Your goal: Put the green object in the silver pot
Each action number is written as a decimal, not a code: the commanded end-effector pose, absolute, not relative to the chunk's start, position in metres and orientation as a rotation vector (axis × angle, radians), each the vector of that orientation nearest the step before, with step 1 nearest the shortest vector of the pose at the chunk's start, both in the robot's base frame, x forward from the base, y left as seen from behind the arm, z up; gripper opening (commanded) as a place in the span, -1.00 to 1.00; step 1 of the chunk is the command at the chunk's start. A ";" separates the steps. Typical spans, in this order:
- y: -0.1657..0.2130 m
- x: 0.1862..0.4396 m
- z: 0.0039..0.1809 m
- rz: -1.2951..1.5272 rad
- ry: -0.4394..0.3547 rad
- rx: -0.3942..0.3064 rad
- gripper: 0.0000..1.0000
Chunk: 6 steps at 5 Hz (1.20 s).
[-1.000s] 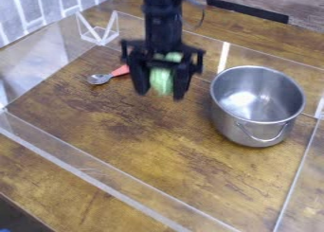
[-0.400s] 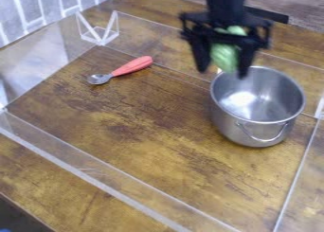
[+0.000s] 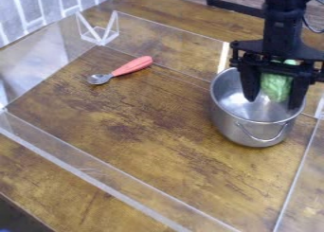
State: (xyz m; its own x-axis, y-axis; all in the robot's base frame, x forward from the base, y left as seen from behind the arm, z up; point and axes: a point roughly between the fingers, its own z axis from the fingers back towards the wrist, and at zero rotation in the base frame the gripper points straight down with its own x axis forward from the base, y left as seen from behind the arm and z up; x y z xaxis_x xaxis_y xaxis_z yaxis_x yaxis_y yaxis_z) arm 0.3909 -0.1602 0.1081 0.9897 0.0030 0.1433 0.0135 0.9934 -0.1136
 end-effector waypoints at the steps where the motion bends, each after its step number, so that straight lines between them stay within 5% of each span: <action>1: -0.151 0.404 0.135 0.007 -0.225 -0.142 -1.00; 2: -0.148 0.414 0.139 0.005 -0.232 -0.146 1.00; 6: -0.125 0.420 0.121 0.256 -0.213 -0.098 1.00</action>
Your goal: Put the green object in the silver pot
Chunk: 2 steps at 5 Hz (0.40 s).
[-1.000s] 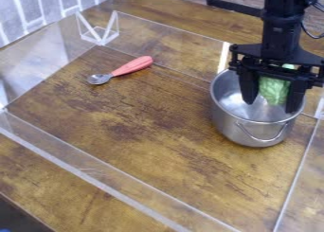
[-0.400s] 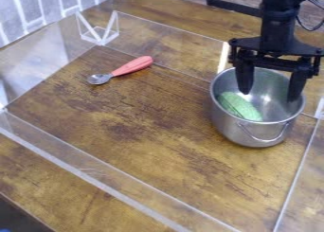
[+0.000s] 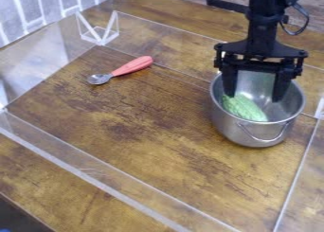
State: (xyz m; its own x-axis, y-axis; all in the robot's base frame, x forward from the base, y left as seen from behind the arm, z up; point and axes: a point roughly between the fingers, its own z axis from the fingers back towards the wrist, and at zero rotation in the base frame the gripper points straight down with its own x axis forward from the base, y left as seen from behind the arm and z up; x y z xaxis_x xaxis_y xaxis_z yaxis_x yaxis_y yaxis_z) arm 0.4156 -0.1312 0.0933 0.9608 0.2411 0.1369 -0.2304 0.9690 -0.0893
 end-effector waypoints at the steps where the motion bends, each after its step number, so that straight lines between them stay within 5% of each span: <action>1: -0.124 0.423 0.113 0.261 -0.207 -0.094 1.00; 2: -0.122 0.425 0.105 0.266 -0.200 -0.089 1.00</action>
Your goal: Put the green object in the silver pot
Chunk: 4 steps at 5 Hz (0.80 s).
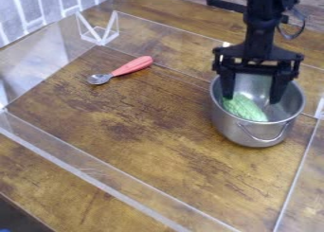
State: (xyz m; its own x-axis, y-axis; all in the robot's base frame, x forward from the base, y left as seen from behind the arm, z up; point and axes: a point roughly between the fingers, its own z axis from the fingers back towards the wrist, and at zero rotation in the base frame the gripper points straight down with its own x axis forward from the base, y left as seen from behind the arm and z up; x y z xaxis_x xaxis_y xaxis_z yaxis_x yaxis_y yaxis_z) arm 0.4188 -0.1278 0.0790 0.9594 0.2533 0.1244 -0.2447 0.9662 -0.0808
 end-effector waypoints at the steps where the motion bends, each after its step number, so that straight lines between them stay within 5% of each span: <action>1: -0.121 0.427 0.094 0.332 -0.199 -0.081 1.00; 2: -0.120 0.429 0.085 0.395 -0.196 -0.073 1.00; 3: -0.112 0.429 0.083 0.427 -0.192 -0.069 -1.00; 4: -0.104 0.426 0.091 0.433 -0.185 -0.068 -1.00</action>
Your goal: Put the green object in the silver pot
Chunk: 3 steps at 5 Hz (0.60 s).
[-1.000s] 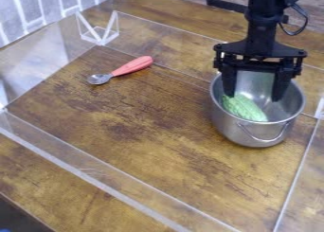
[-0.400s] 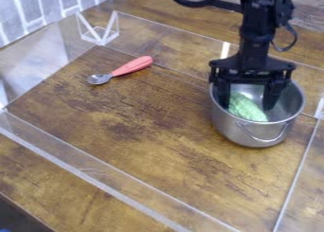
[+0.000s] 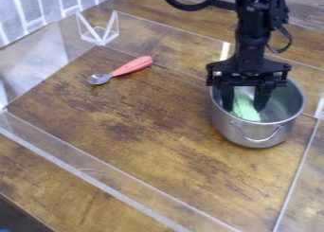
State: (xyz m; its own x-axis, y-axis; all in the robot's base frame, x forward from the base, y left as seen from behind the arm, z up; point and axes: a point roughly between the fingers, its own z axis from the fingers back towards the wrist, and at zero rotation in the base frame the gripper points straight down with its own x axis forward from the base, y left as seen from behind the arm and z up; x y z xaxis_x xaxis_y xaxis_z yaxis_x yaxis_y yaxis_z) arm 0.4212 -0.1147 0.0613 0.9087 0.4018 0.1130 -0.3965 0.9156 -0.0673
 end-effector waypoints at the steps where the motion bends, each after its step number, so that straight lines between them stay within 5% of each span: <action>1: -0.098 0.425 0.099 0.416 -0.177 -0.070 -1.00; 2: -0.110 0.421 0.110 0.397 -0.178 -0.073 1.00; 3: -0.121 0.418 0.124 0.376 -0.184 -0.079 1.00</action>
State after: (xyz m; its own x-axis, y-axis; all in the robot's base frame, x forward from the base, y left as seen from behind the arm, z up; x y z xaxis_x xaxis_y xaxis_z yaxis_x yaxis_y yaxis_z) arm 0.4119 -0.1134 0.0679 0.9232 0.3808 0.0519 -0.3800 0.9246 -0.0258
